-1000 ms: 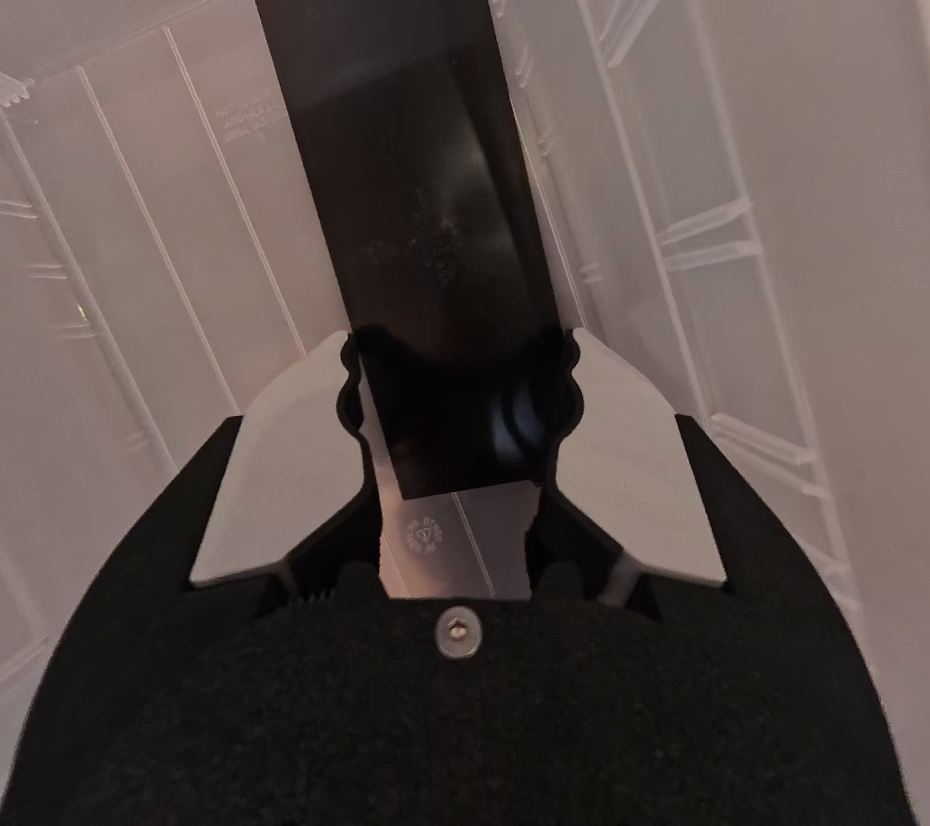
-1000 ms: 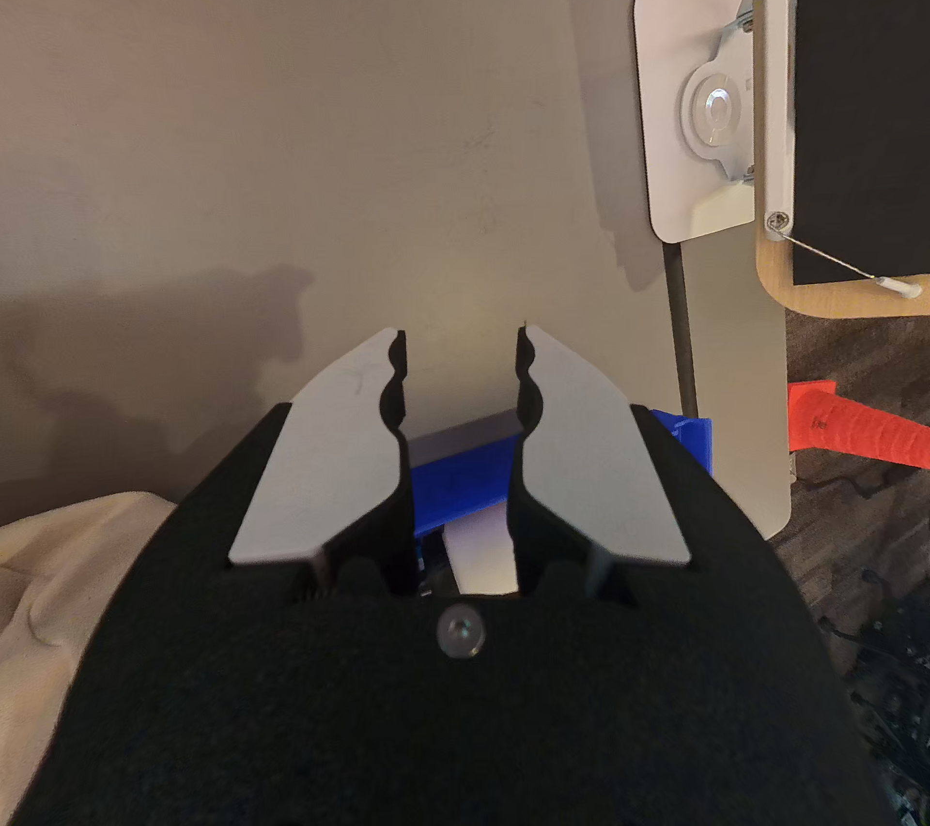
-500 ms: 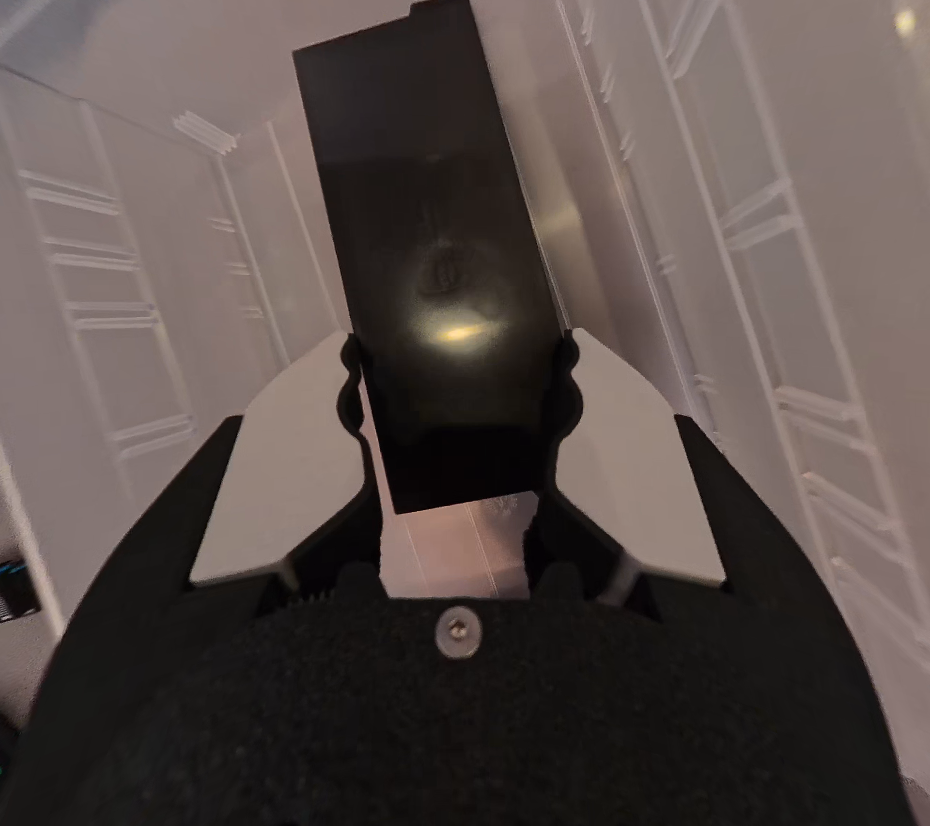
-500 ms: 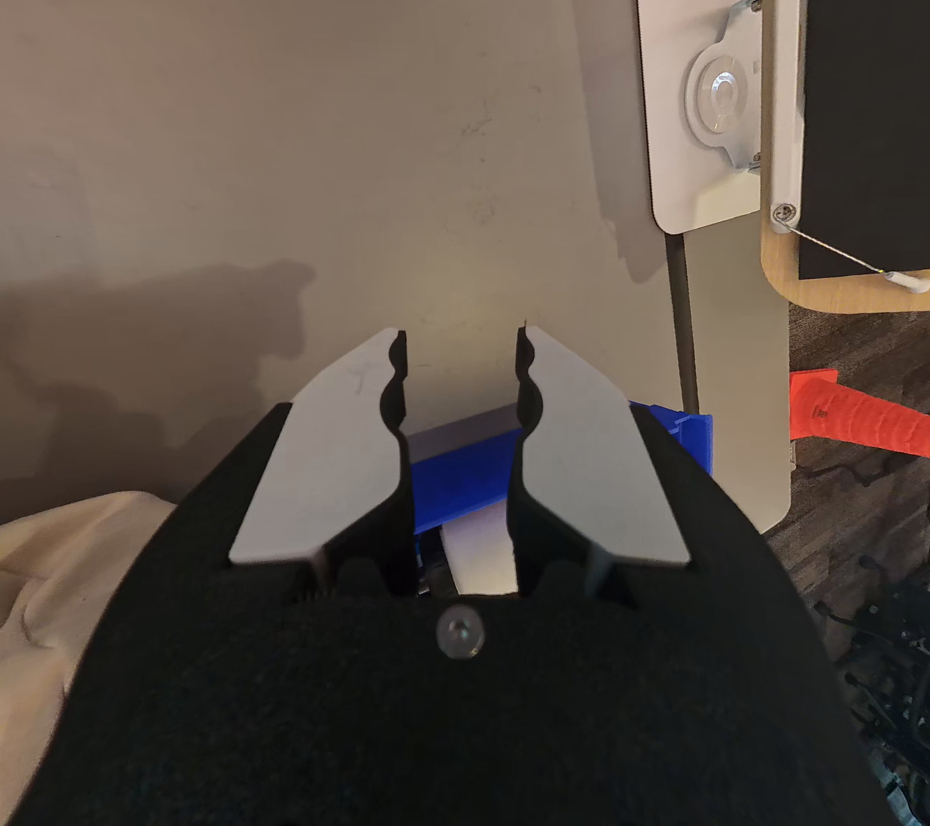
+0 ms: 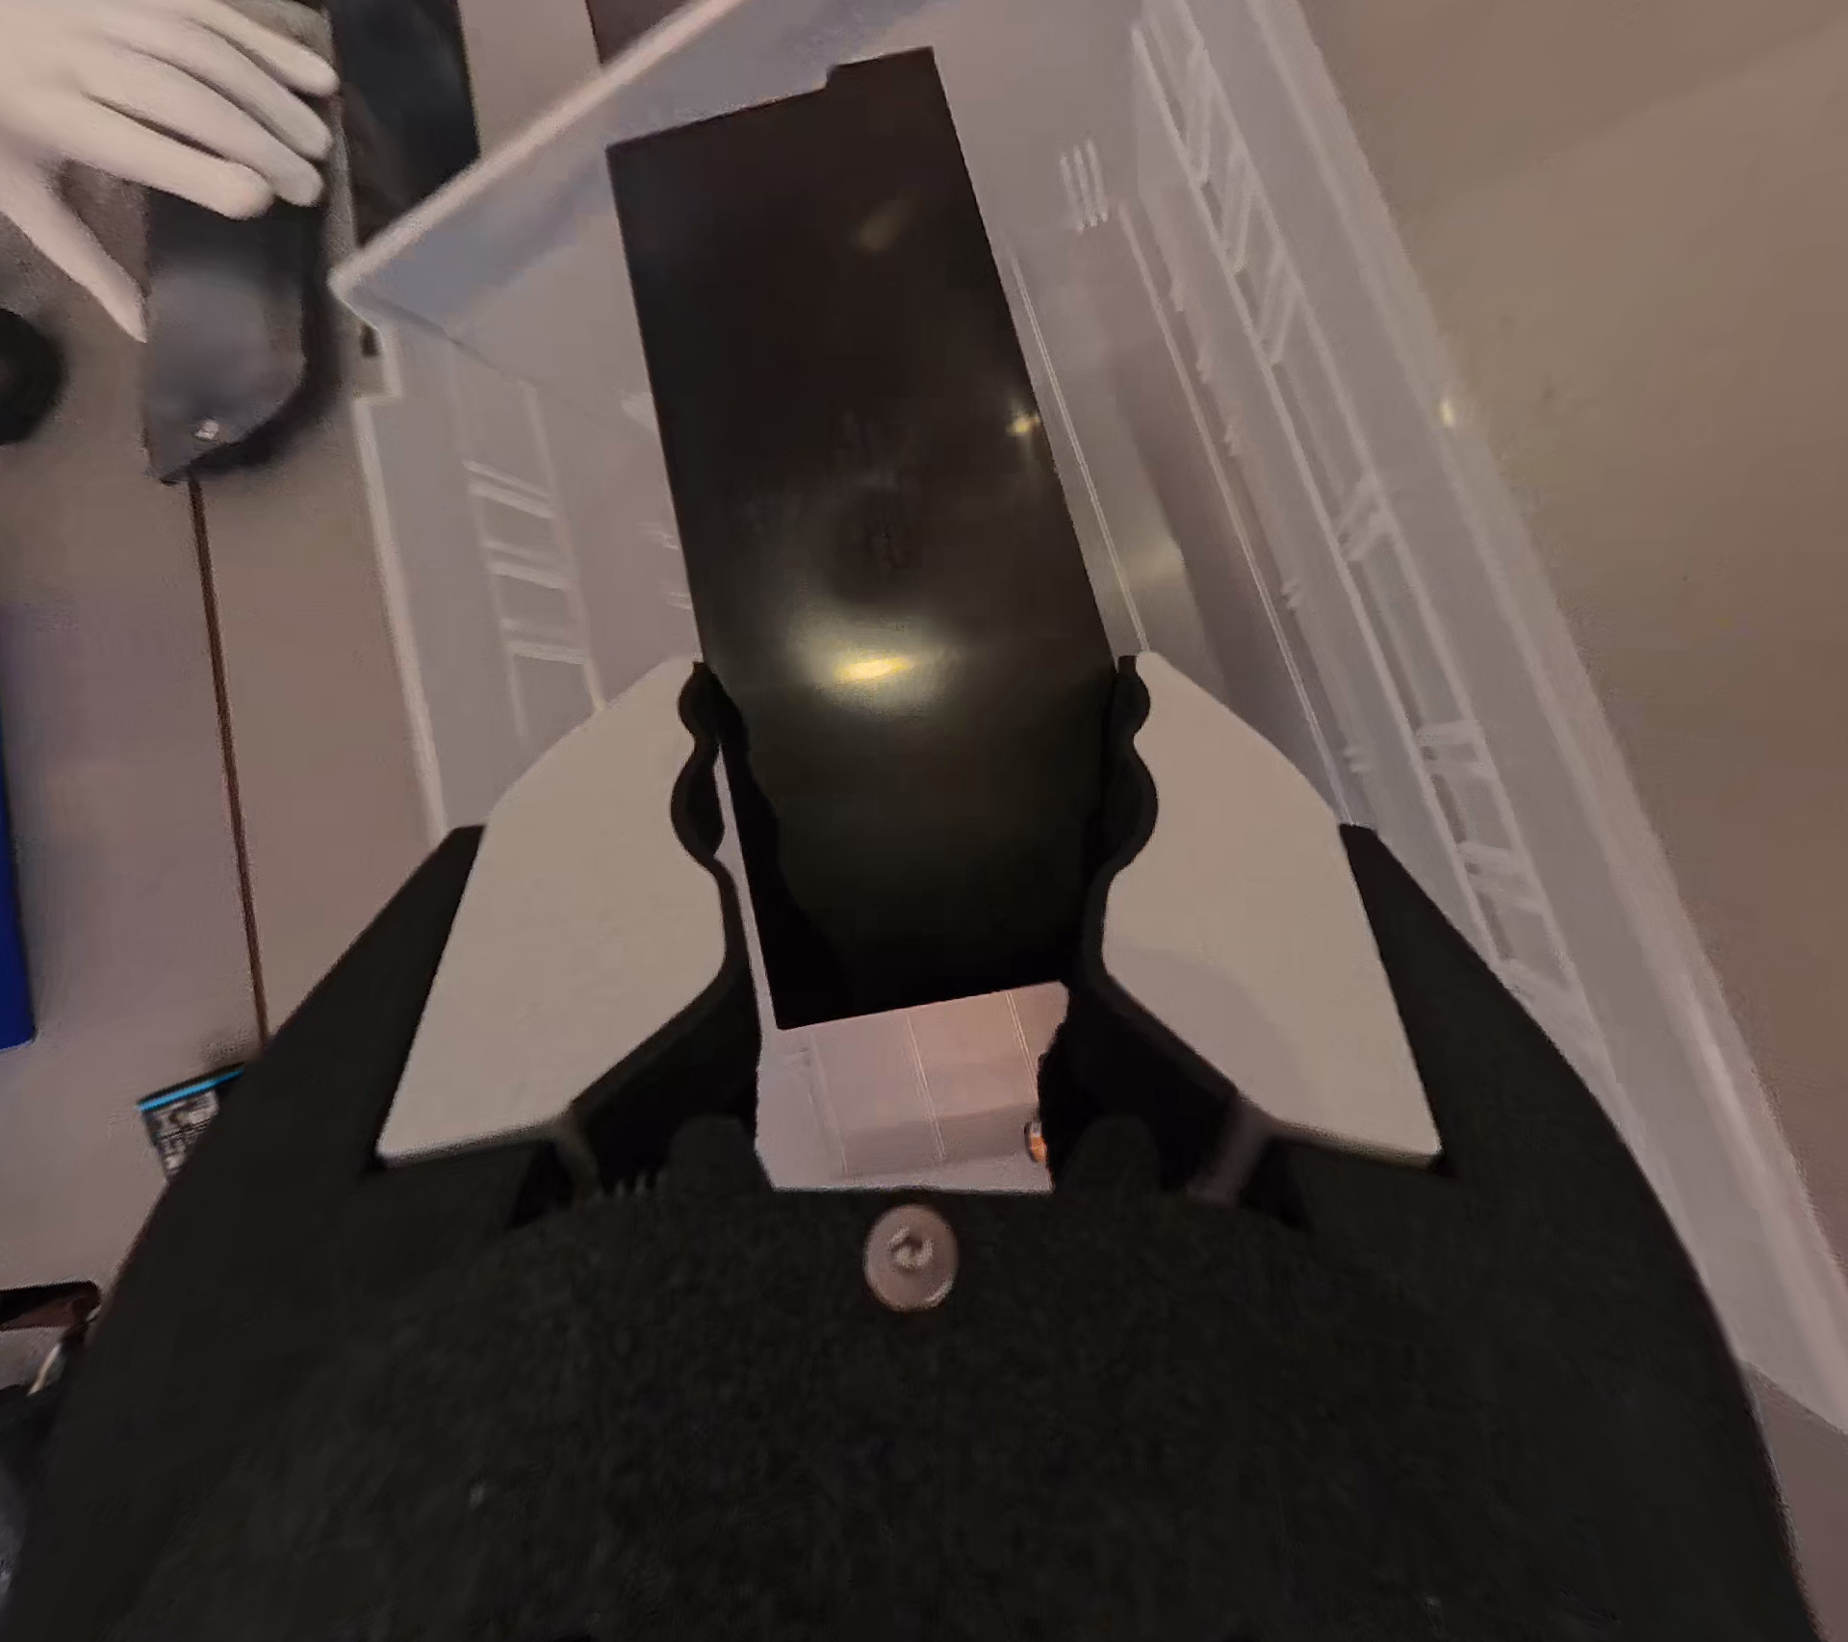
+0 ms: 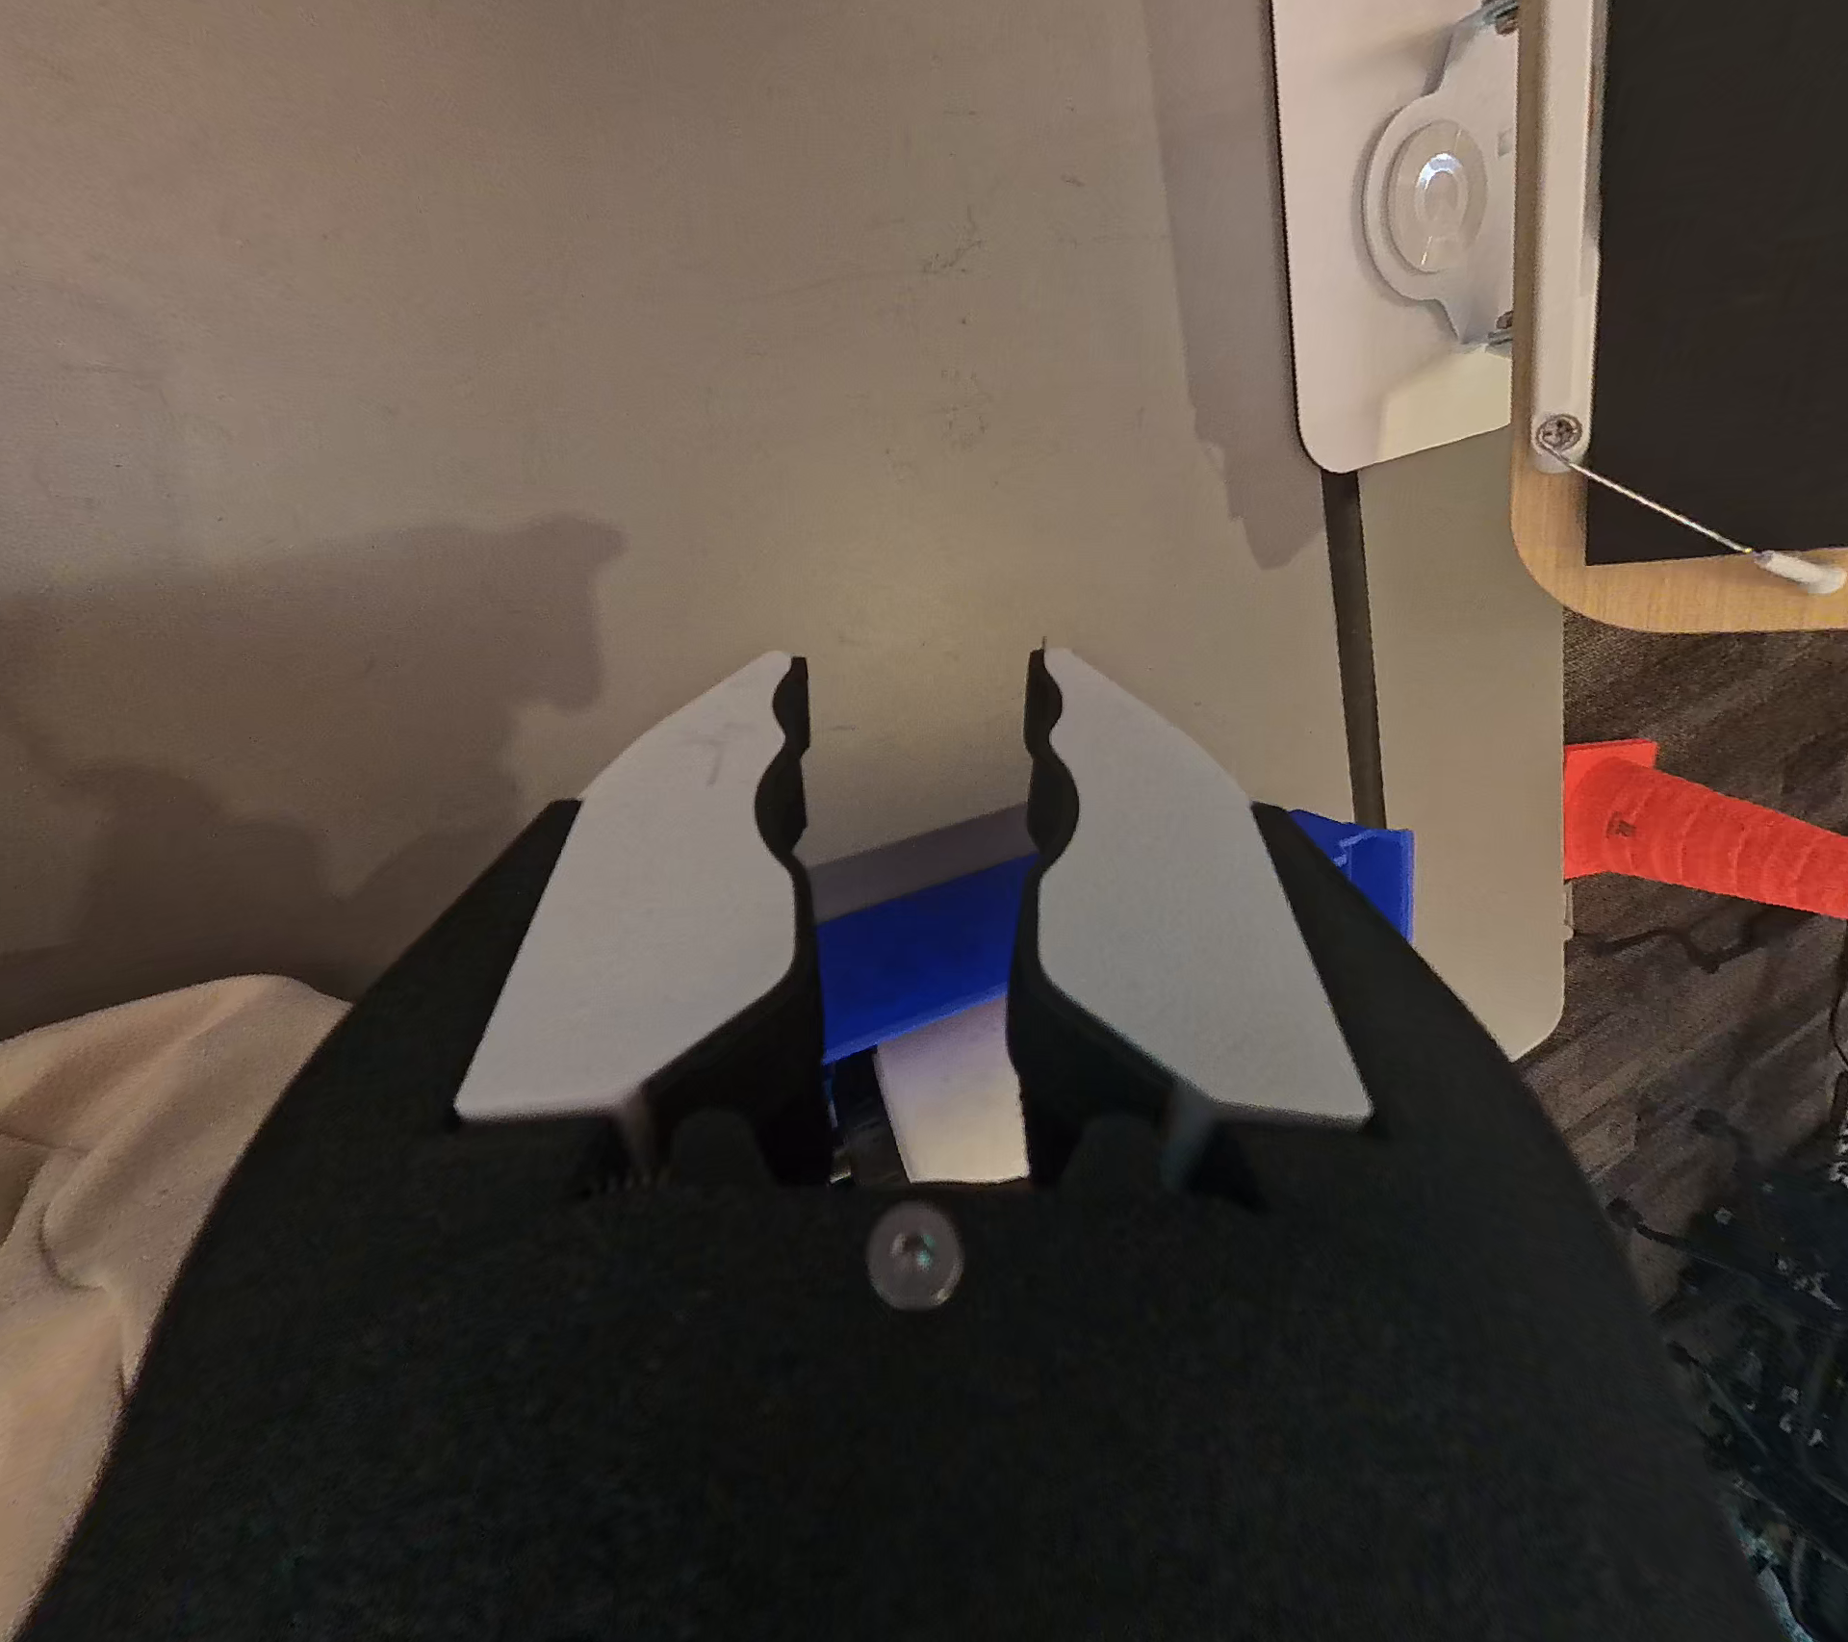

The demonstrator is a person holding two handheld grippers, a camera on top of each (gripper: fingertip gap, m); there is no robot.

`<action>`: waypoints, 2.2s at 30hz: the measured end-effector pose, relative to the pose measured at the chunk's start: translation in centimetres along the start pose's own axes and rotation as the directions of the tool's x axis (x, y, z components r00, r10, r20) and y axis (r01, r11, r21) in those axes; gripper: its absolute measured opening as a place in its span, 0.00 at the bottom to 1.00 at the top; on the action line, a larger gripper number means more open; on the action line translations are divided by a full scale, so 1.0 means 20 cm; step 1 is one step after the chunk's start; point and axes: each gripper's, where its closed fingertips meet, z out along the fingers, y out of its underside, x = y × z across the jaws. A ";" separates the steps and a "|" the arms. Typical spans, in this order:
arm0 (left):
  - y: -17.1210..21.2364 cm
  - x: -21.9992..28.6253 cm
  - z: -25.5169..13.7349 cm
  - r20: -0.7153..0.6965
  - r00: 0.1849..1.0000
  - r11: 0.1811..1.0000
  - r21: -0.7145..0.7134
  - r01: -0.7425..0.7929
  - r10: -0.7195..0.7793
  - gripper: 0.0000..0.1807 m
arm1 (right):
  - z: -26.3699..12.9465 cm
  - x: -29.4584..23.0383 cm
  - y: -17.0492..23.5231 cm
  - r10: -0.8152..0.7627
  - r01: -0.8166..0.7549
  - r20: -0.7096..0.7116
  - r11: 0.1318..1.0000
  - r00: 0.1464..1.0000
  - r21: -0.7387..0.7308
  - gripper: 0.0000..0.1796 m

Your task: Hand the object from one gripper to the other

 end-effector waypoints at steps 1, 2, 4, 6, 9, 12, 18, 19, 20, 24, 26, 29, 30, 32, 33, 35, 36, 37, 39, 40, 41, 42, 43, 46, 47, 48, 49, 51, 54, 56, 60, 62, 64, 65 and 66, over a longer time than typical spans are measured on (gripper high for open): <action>-0.02 -0.01 -0.03 -0.001 1.000 1.000 0.018 0.003 -0.003 0.41 | 0.00 0.00 0.00 -0.006 0.006 -0.001 1.000 1.000 0.001 0.23; -0.04 -0.01 -0.07 -0.002 1.000 0.999 0.036 0.008 -0.008 0.41 | 0.00 0.01 -0.02 -0.015 0.016 -0.012 1.000 1.000 0.008 0.23; -0.08 -0.03 -0.13 -0.002 1.000 0.997 0.074 0.012 -0.012 0.41 | 0.01 0.02 -0.07 -0.035 0.035 -0.013 0.998 0.999 0.054 0.22; -0.12 -0.03 -0.20 -0.009 1.000 0.994 0.113 0.015 -0.014 0.41 | 0.03 0.03 -0.17 -0.067 0.064 0.015 0.988 0.998 0.142 0.21; -0.18 -0.01 -0.30 -0.030 0.999 0.987 0.162 0.021 -0.016 0.41 | 0.08 0.09 -0.39 -0.039 0.011 0.071 0.933 0.997 0.360 0.21; -0.24 0.03 -0.39 -0.042 0.999 0.977 0.211 0.018 -0.009 0.41 | 0.17 0.14 -0.69 0.137 -0.321 0.350 0.773 0.927 0.548 0.21; -0.37 0.18 -0.52 -0.061 0.997 0.957 0.287 -0.034 0.054 0.41 | 0.31 0.08 -1.03 0.105 -0.949 0.986 0.302 0.126 0.089 0.27; -0.40 0.22 -0.54 -0.066 0.996 0.953 0.301 -0.042 0.065 0.41 | 0.31 0.10 -1.05 0.060 -0.967 0.997 0.252 0.043 0.026 0.27; -0.43 0.25 -0.55 -0.068 0.995 0.949 0.310 -0.052 0.077 0.41 | 0.31 0.11 -1.07 0.020 -0.977 1.000 0.211 -0.013 -0.017 0.28; -0.54 0.41 -0.56 -0.061 0.989 0.929 0.354 -0.107 0.137 0.41 | 0.17 0.18 -1.08 -0.147 -0.993 0.988 0.108 -0.054 -0.038 0.21; -0.61 0.48 -0.55 -0.051 0.986 0.914 0.385 -0.125 0.156 0.42 | 0.12 0.27 -1.03 -0.151 -1.000 0.989 0.027 0.003 0.008 0.02; -0.70 0.58 -0.56 -0.016 0.976 0.878 0.441 -0.188 0.217 0.08 | 0.12 0.37 -0.92 -0.002 -0.982 0.982 -0.004 0.189 0.189 0.01; -0.74 0.62 -0.58 -0.028 0.971 0.853 0.484 -0.195 0.238 0.08 | 0.11 0.42 -0.88 0.047 -0.973 0.972 -0.009 0.232 0.232 0.01; -0.82 0.65 -0.62 -0.052 0.969 0.831 0.527 -0.179 0.242 0.14 | 0.05 0.51 -0.78 0.091 -0.954 0.951 -0.017 0.297 0.299 0.01; -0.85 0.66 -0.64 -0.090 0.964 0.832 0.529 -0.166 0.250 0.15 | 0.03 0.55 -0.74 0.141 -0.933 0.924 0.001 0.356 0.360 0.01; -0.93 0.70 -0.70 -0.245 0.939 0.827 0.558 -0.069 0.243 0.19 | -0.05 0.62 -0.65 0.237 -0.865 0.835 0.053 0.496 0.499 0.01; -0.96 0.72 -0.73 -0.336 0.910 0.823 0.568 -0.009 0.241 0.20 | -0.12 0.65 -0.62 0.252 -0.822 0.785 0.087 0.565 0.563 0.01; -1.00 0.73 -0.76 -0.424 0.873 0.828 0.559 0.043 0.242 0.25 | -0.20 0.66 -0.60 0.256 -0.774 0.734 0.126 0.629 0.620 0.01; -1.07 0.73 -0.82 -0.576 0.787 0.845 0.516 0.141 0.221 0.38 | -0.34 0.69 -0.56 0.314 -0.635 0.562 0.229 0.765 0.738 0.01; -1.11 0.72 -0.85 -0.642 0.741 0.843 0.498 0.205 0.198 0.42 | -0.38 0.74 -0.52 0.398 -0.555 0.429 0.293 0.811 0.779 0.01; -1.16 0.71 -0.87 -0.688 0.705 0.833 0.483 0.268 0.173 0.45 | -0.41 0.81 -0.46 0.497 -0.479 0.269 0.363 0.825 0.799 0.01; -1.21 0.68 -0.88 -0.704 0.696 0.822 0.475 0.316 0.139 0.47 | -0.47 0.86 -0.40 0.563 -0.397 0.110 0.418 0.819 0.817 0.01; -1.25 0.64 -0.87 -0.693 0.714 0.807 0.476 0.350 0.099 0.47 | -0.54 0.91 -0.37 0.606 -0.316 -0.032 0.459 0.795 0.830 0.01; -1.34 0.62 -0.91 -0.672 0.736 0.768 0.513 0.383 0.082 0.45 | -0.74 0.93 -0.37 0.587 0.012 -0.396 0.550 0.706 0.835 0.01; -1.35 0.65 -0.97 -0.706 0.698 0.755 0.522 0.397 0.121 0.46 | -0.76 0.91 -0.39 0.531 0.148 -0.544 0.613 0.650 0.776 0.00; -1.36 0.69 -1.04 -0.743 0.651 0.733 0.530 0.426 0.158 0.46 | -0.77 0.90 -0.40 0.467 0.260 -0.680 0.682 0.565 0.684 0.01; -1.37 0.71 -1.10 -0.770 0.608 0.713 0.535 0.454 0.190 0.46 | -0.79 0.90 -0.39 0.429 0.318 -0.781 0.740 0.455 0.592 0.01; -1.36 0.73 -1.19 -0.788 0.568 0.687 0.550 0.475 0.239 0.46 | -0.78 0.86 -0.44 0.305 0.424 -0.899 0.803 0.315 0.420 0.01; -1.35 0.70 -1.25 -0.787 0.570 0.645 0.566 0.513 0.237 0.41 | -0.80 0.74 -0.54 0.137 0.598 -0.991 0.793 0.003 0.112 0.01; -1.34 0.67 -1.30 -0.833 0.498 0.618 0.527 0.584 0.240 0.37 | -0.82 0.66 -0.60 0.123 0.637 -0.986 0.771 -0.114 0.022 0.01; -1.33 0.62 -1.33 -0.908 0.340 0.630 0.416 0.656 0.246 0.29 | -0.83 0.55 -0.68 0.156 0.682 -0.965 0.731 -0.212 -0.031 0.01; -1.32 0.62 -1.29 -0.910 0.337 0.655 0.410 0.635 0.243 0.25 | -0.81 0.52 -0.71 0.130 0.699 -0.961 0.710 -0.246 -0.083 0.01; -1.30 0.63 -1.29 -0.907 0.311 0.676 0.420 0.606 0.284 0.03 | -0.76 0.49 -0.74 0.103 0.722 -0.964 0.682 -0.246 -0.112 0.01; -1.29 0.64 -1.28 -0.906 0.305 0.684 0.421 0.596 0.292 0.03 | -0.75 0.50 -0.75 0.096 0.719 -0.961 0.683 -0.260 -0.126 0.01; -1.29 0.63 -1.26 -0.905 0.321 0.693 0.421 0.585 0.279 0.03 | -0.73 0.50 -0.75 0.082 0.715 -0.962 0.686 -0.259 -0.134 0.01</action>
